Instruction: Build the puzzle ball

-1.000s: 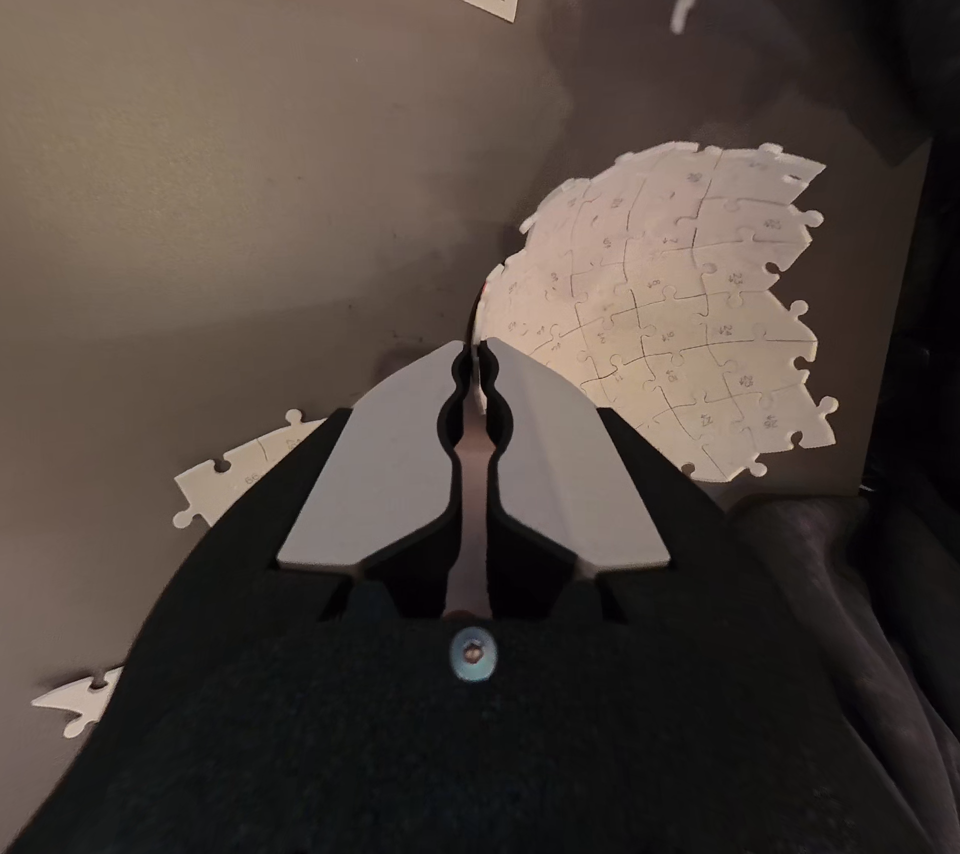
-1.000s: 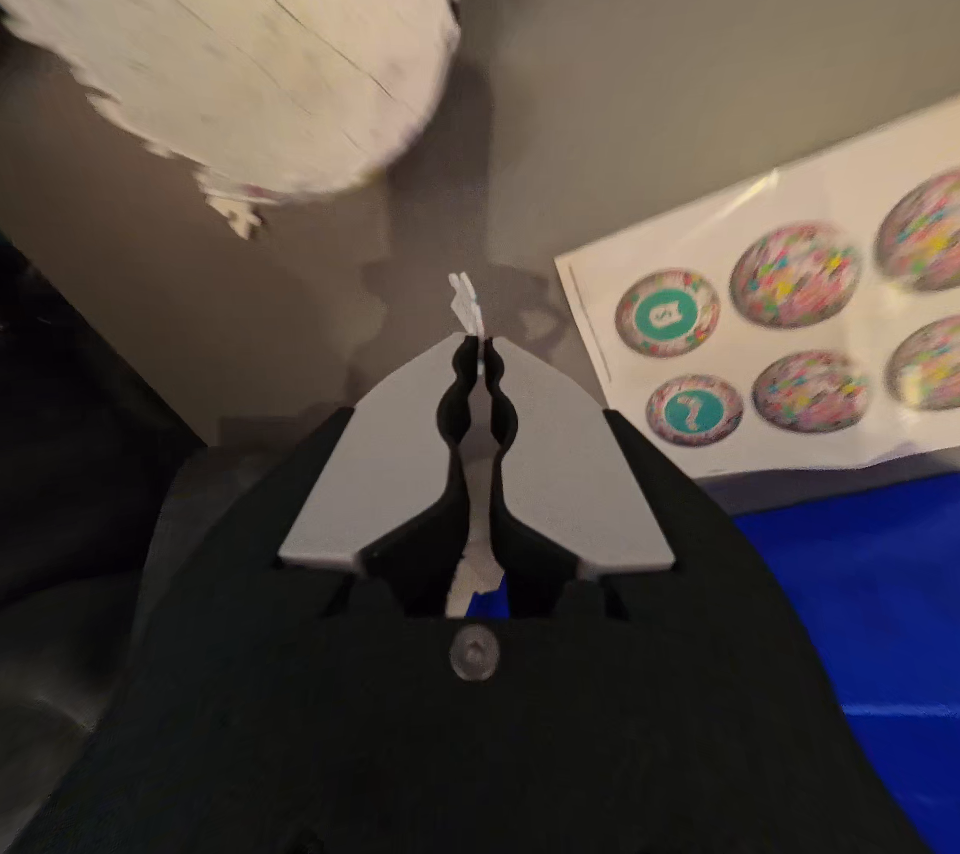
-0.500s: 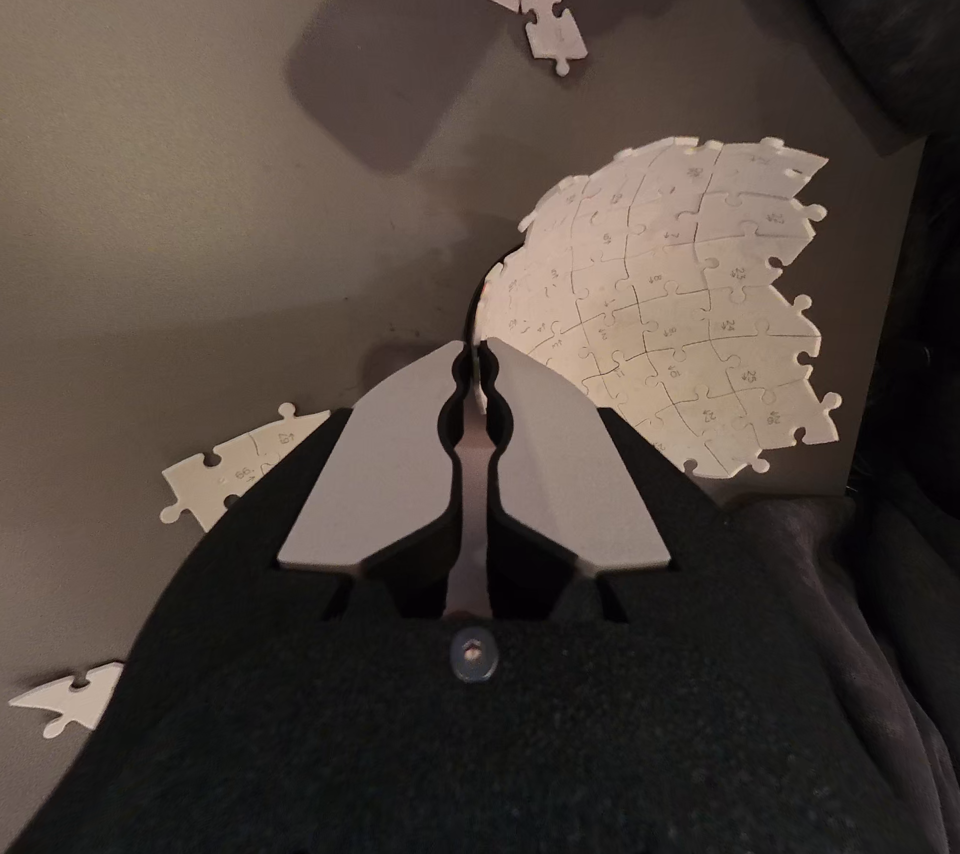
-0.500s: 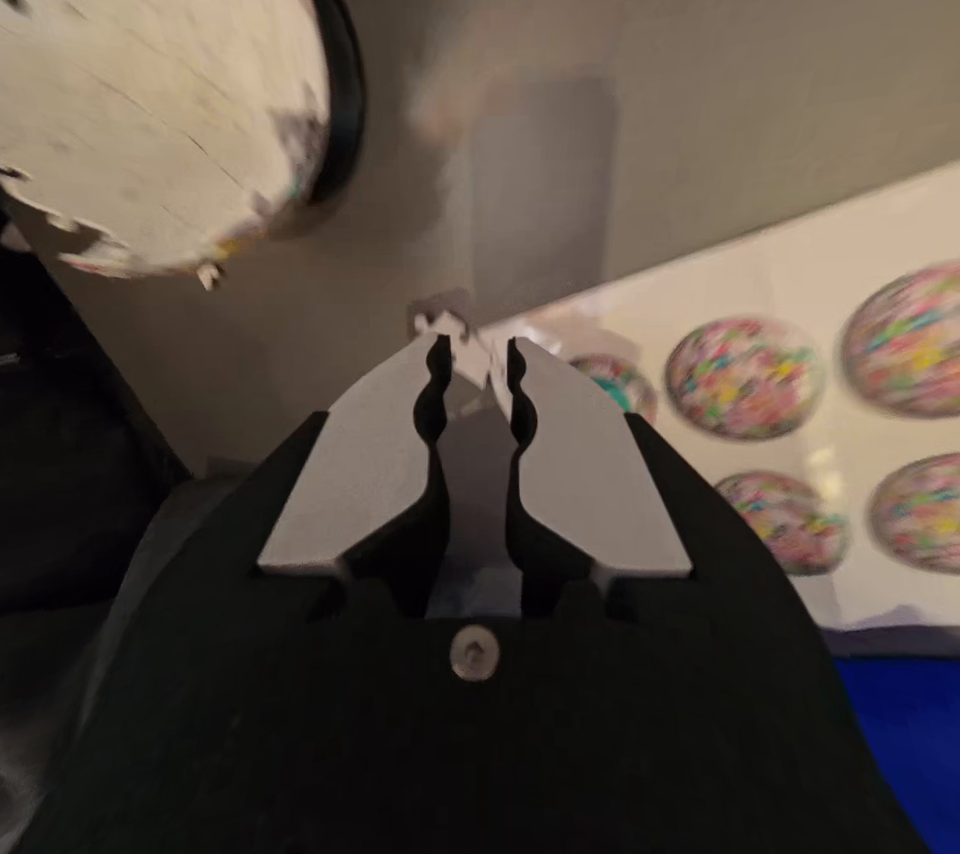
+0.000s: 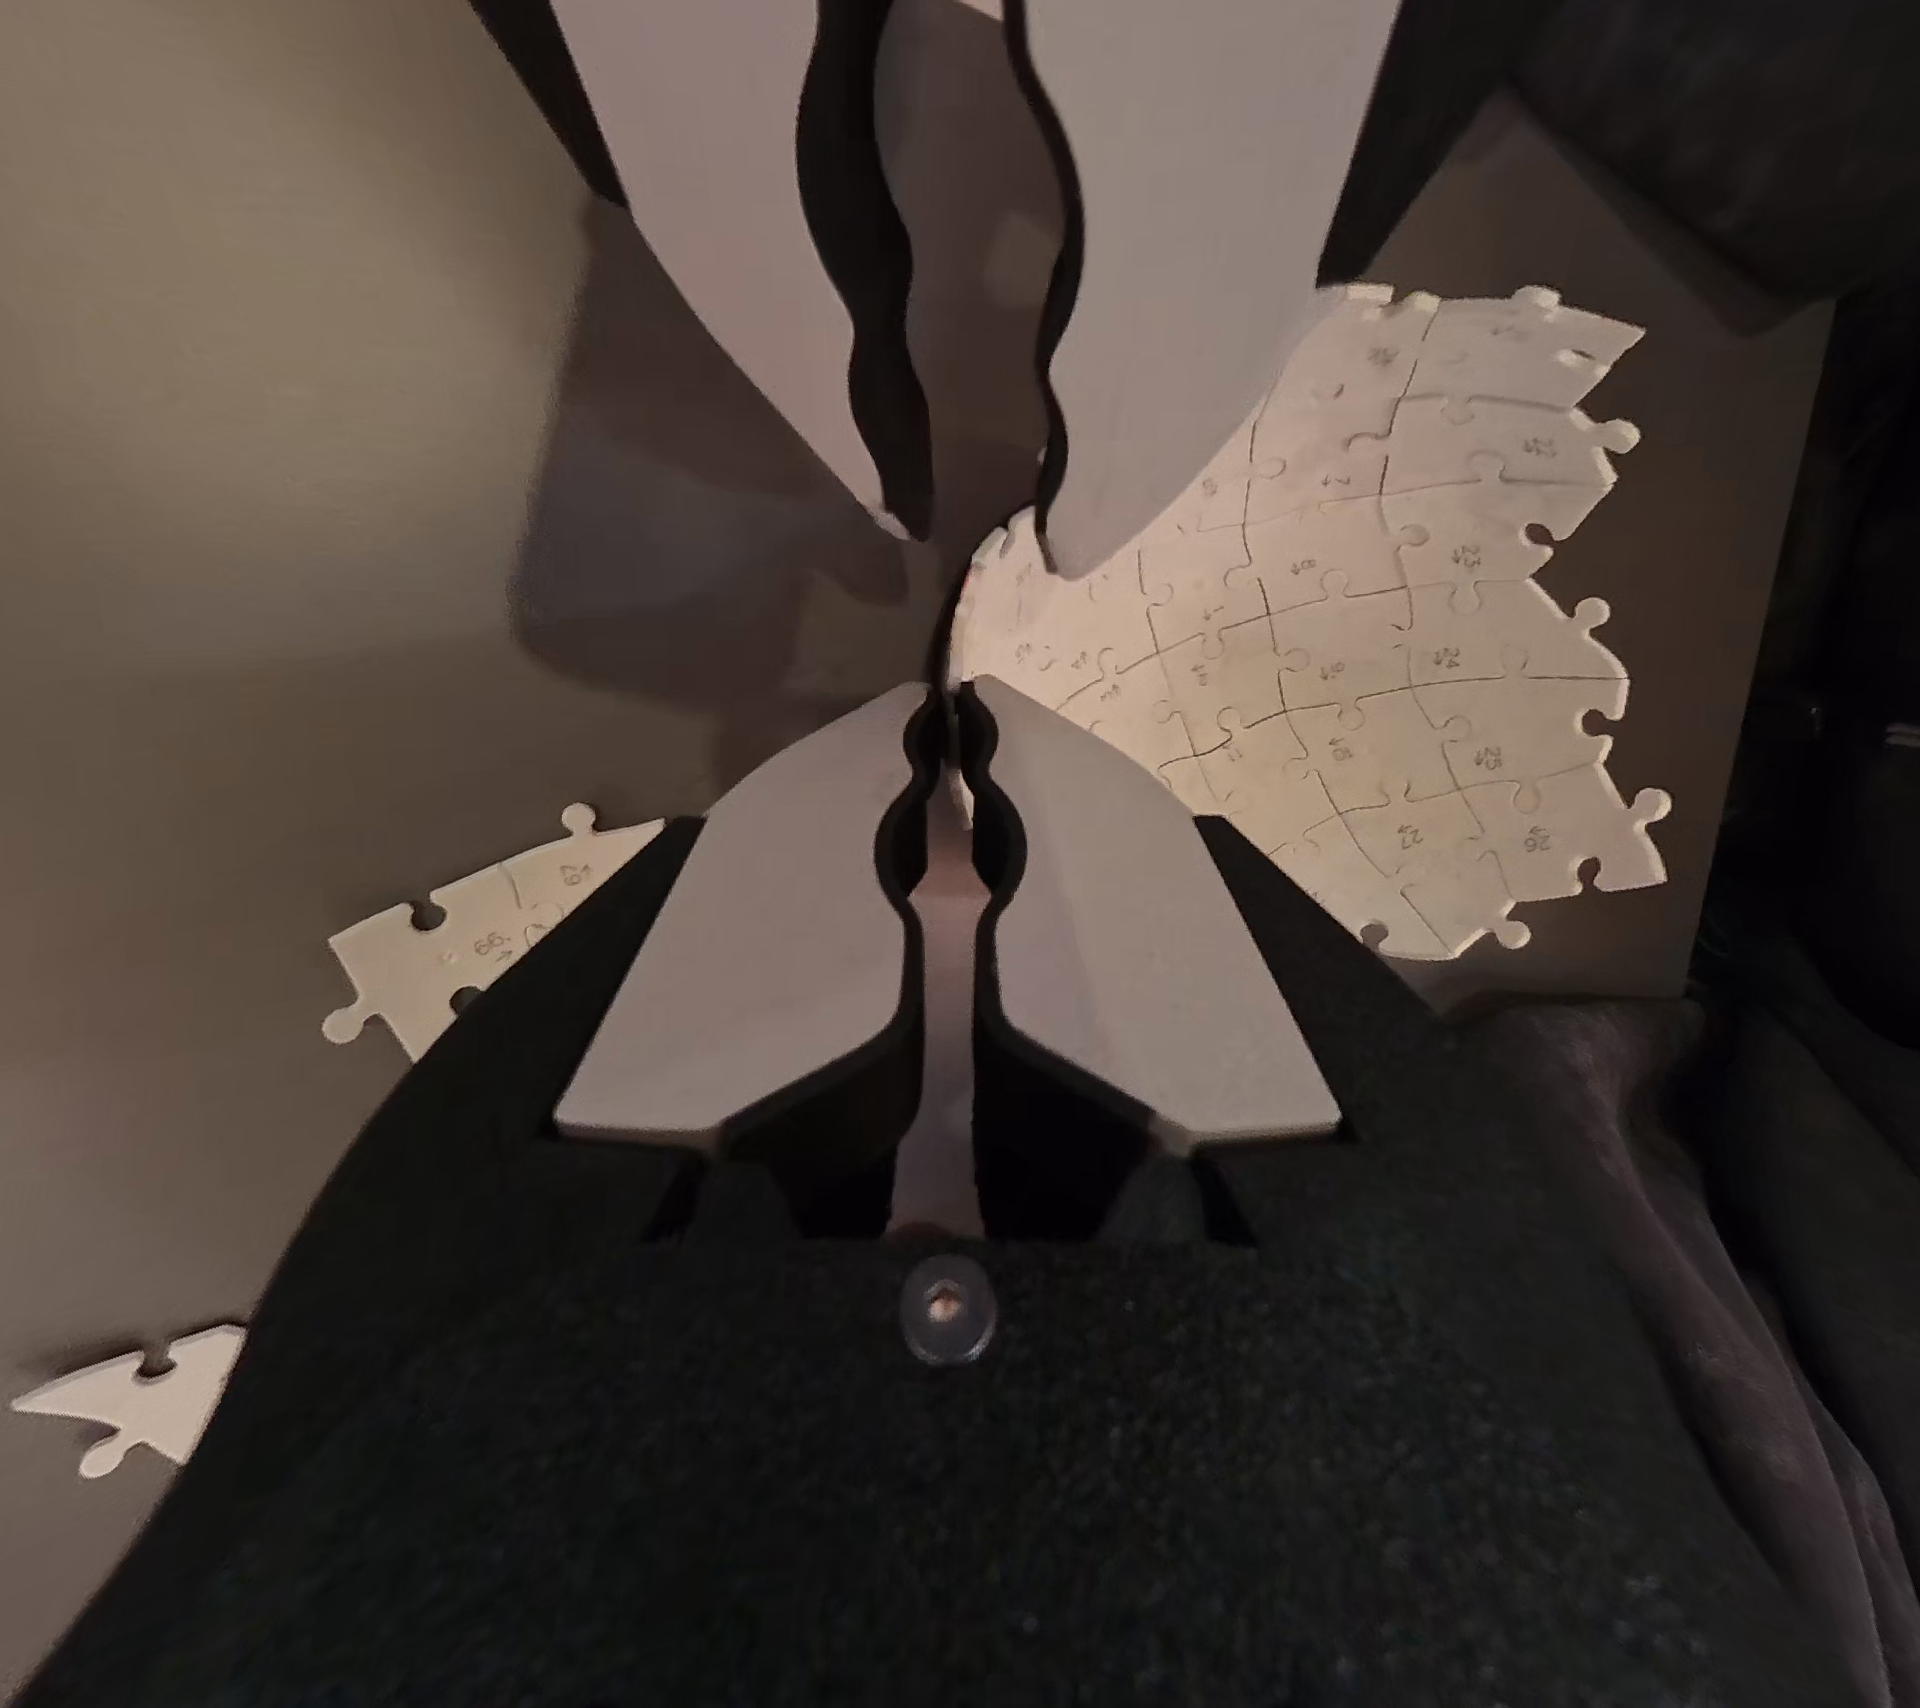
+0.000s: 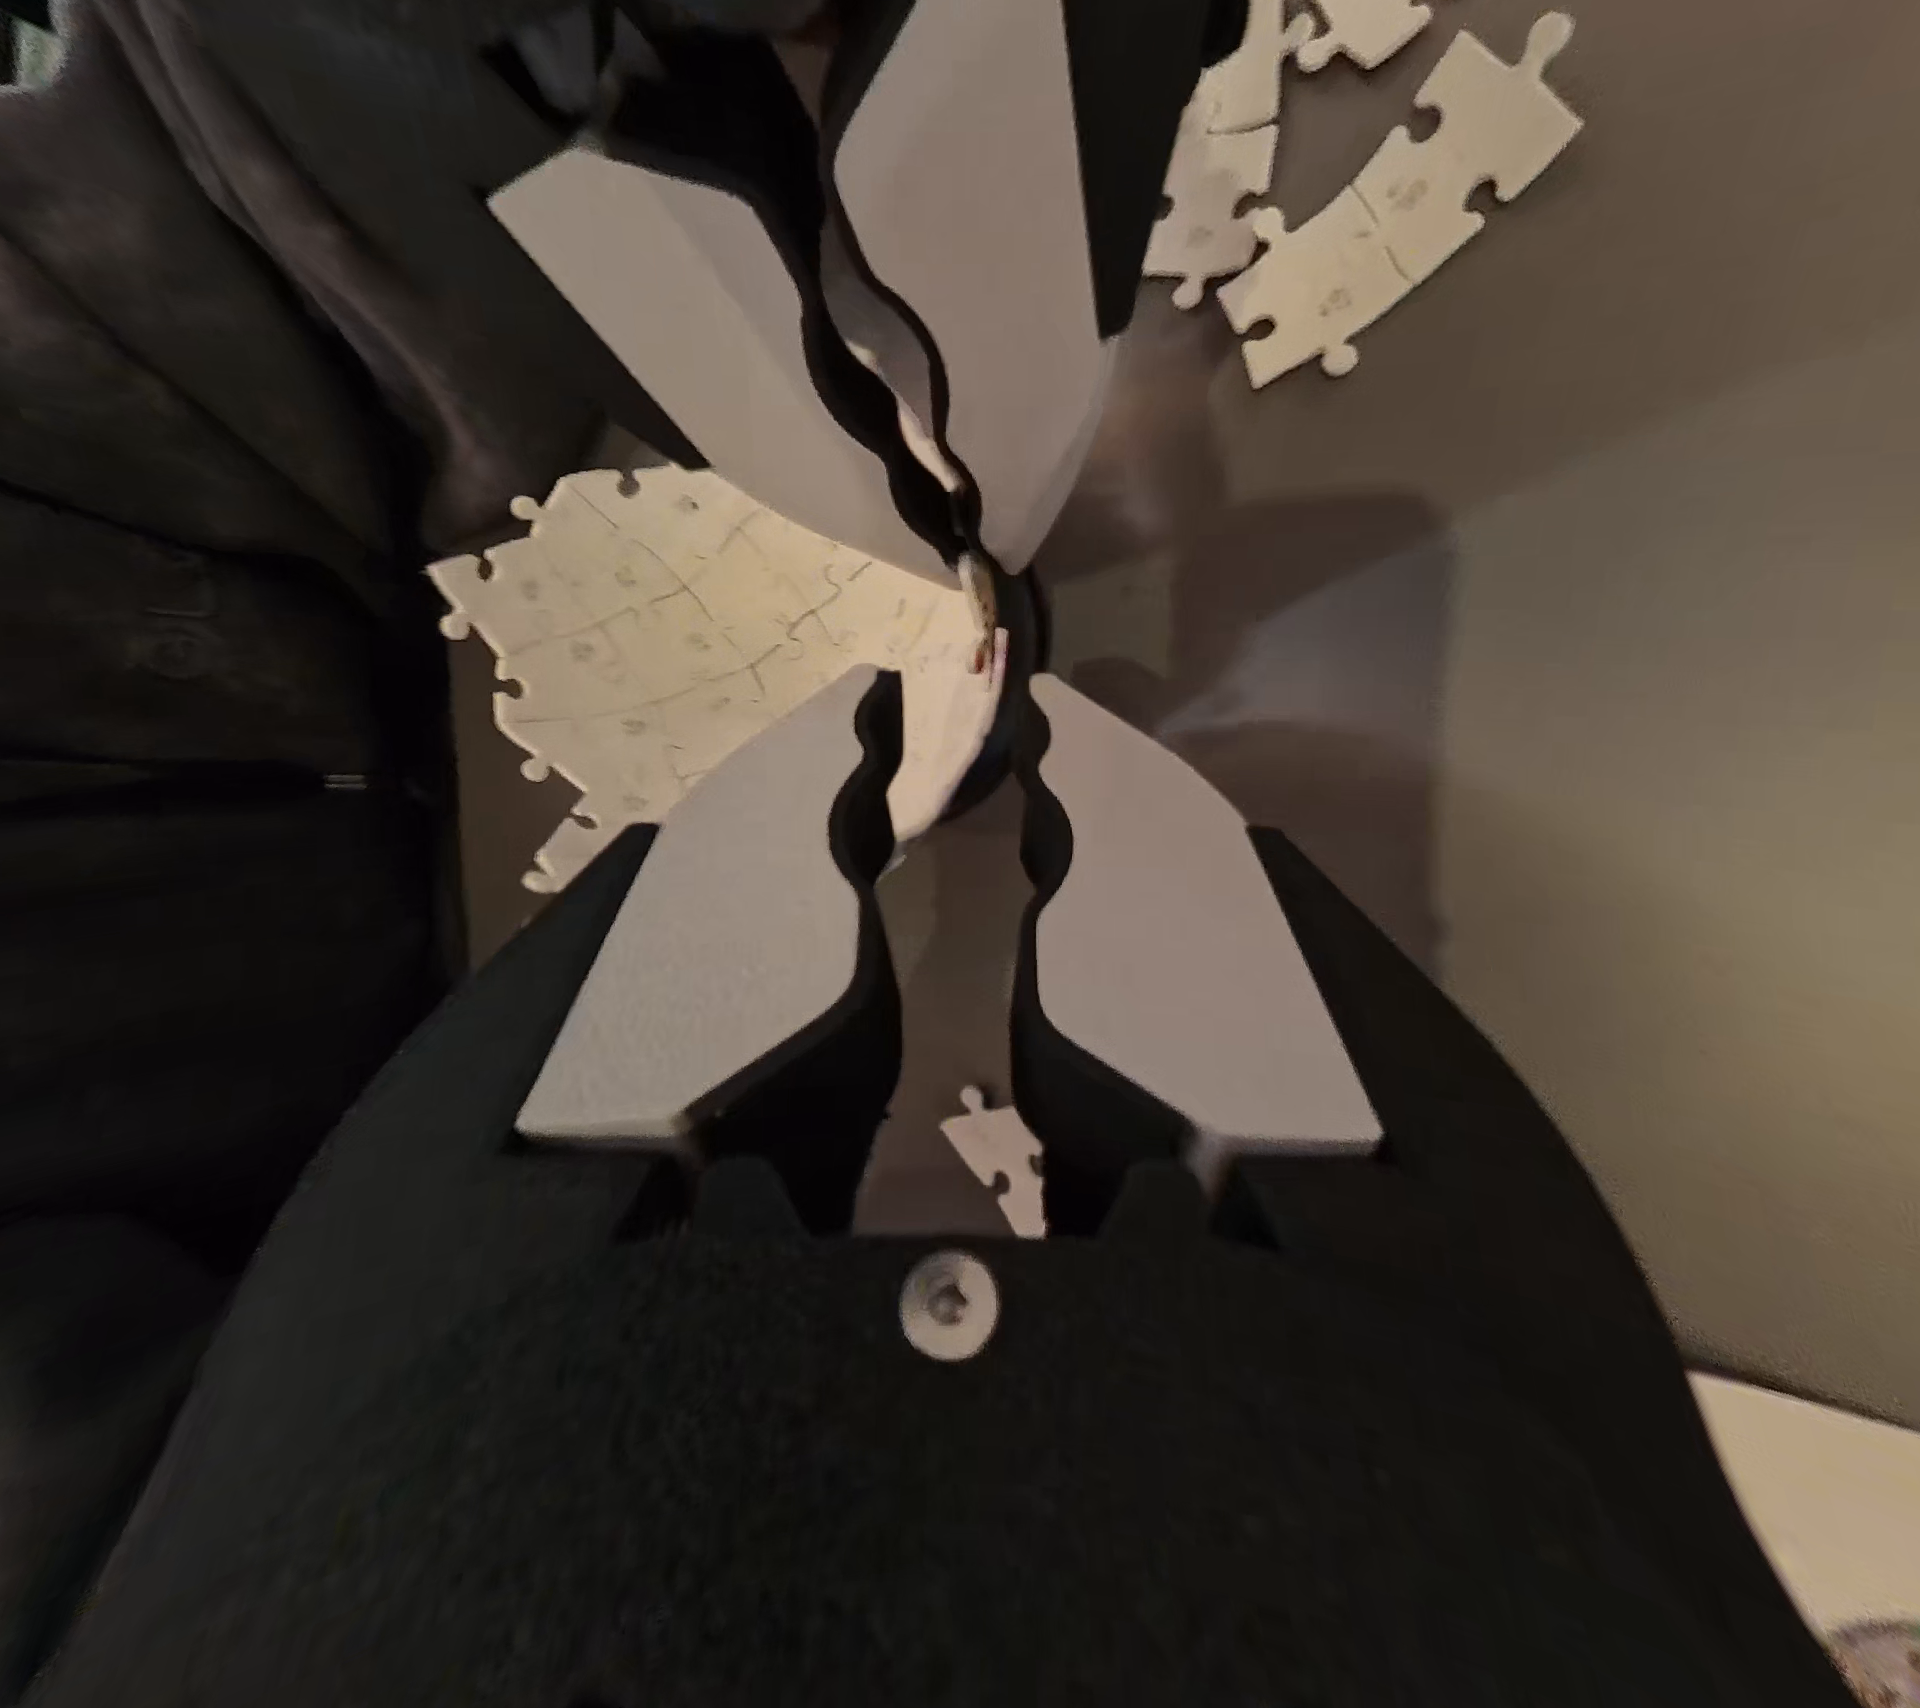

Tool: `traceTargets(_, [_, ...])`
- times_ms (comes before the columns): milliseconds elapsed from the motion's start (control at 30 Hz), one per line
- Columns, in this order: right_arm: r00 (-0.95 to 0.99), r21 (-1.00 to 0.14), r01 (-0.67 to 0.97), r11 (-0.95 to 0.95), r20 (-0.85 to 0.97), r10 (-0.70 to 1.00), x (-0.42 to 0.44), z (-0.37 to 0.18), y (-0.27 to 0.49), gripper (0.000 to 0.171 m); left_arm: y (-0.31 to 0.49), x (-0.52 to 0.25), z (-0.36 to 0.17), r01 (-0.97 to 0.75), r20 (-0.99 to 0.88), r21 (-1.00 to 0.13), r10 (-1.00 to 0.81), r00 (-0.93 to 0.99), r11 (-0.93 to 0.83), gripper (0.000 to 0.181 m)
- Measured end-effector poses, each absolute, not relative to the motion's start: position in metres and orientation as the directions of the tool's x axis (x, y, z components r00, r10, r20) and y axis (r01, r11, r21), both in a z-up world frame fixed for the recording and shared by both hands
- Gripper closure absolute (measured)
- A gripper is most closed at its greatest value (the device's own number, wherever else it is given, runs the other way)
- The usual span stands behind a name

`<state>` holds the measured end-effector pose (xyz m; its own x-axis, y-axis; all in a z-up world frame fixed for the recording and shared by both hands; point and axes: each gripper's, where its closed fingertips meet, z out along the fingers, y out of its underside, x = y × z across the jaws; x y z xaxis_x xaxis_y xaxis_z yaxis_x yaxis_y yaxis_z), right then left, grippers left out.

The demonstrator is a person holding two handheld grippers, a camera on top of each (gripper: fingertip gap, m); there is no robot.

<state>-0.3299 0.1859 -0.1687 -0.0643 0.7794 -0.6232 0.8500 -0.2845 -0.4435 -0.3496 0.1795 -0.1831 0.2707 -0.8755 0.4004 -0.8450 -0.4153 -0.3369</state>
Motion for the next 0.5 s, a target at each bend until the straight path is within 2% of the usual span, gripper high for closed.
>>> traceTargets(67, [-0.091,-0.456,0.843,-0.286,-0.645,0.759,-0.331,-0.164,0.181,0.150,0.180,-0.350,-0.183,-0.846,0.397,-0.339,-0.877,0.269,-0.413,0.179])
traceTargets(233, [-0.043,-0.421,0.839,-0.345,-0.683,0.729,-0.325,-0.171,0.181,0.134,0.180,-0.350,-0.183,-0.844,0.399,-0.339,-0.876,0.271,-0.416,0.179])
traceTargets(500, [-0.093,-0.399,0.837,-0.373,-0.777,0.622,-0.329,-0.171,0.167,0.123,0.180,-0.349,-0.183,-0.844,0.397,-0.338,-0.876,0.274,-0.418,0.179])
